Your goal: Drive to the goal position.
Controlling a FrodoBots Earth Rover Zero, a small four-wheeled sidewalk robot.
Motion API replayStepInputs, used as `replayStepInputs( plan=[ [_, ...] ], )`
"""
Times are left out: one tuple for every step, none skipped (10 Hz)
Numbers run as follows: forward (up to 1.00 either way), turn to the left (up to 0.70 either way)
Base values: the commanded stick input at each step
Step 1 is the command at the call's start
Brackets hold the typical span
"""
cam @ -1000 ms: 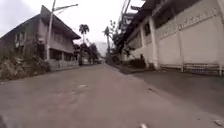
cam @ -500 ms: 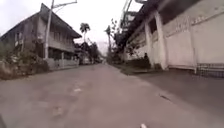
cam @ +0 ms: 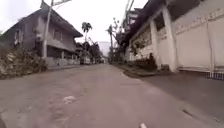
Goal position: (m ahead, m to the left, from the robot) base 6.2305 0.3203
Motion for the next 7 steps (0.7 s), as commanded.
replayStepInputs(
  plan=[
    [1.0, 0.0],
    [1.0, 0.0],
    [1.0, 0.0],
    [1.0, 0.0],
    [1.0, 0.0],
    [1.0, 0.0],
    [1.0, 0.0]
  ],
)
